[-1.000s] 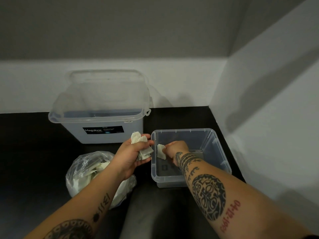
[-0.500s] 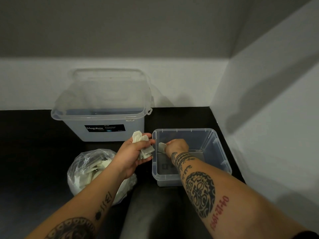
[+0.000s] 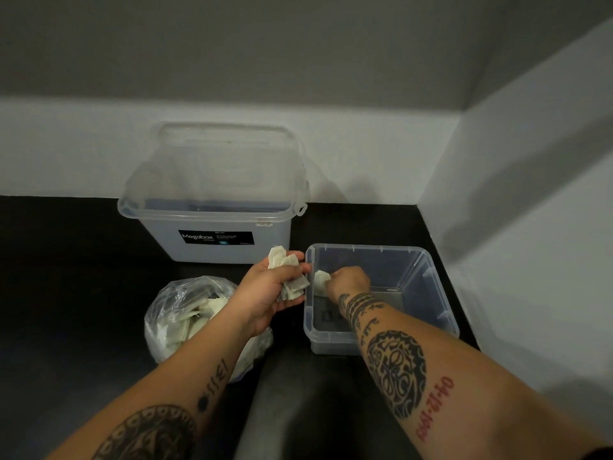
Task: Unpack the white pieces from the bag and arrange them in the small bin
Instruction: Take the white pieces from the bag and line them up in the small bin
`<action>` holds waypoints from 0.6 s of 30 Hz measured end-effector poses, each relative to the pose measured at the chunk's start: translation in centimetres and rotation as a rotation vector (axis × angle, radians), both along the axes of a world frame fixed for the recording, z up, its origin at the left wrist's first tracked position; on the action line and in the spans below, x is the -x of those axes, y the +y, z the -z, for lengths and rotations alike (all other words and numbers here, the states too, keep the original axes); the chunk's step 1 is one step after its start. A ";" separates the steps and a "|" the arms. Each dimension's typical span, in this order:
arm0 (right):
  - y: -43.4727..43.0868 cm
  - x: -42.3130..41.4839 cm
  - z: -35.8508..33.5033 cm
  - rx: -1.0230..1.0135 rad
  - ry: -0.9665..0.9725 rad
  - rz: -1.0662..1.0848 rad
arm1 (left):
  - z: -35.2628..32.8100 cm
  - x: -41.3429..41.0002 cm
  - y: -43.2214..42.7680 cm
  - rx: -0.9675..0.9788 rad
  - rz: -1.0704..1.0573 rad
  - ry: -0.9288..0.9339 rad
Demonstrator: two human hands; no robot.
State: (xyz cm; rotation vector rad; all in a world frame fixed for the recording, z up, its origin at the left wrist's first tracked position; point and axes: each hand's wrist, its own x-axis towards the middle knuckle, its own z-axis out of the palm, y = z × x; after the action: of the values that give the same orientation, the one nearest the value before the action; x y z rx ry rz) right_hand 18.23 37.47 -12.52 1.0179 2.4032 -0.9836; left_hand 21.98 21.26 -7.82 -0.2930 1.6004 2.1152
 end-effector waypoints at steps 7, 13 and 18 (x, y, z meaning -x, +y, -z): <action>-1.0 0.3 -0.6 0.194 0.042 0.194 | -0.1 0.0 0.1 0.006 0.014 0.001; -1.3 -0.1 -1.1 0.249 0.032 0.192 | -0.3 0.1 0.3 0.012 0.014 0.003; -0.7 -0.8 -1.6 0.410 0.003 0.244 | -0.4 0.0 0.5 0.054 0.030 0.026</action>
State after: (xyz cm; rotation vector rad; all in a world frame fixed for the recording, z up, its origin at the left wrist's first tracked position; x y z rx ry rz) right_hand 19.01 36.78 -10.89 1.1612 1.9862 -1.4851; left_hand 21.95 21.74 -7.43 -0.2589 1.6690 2.0636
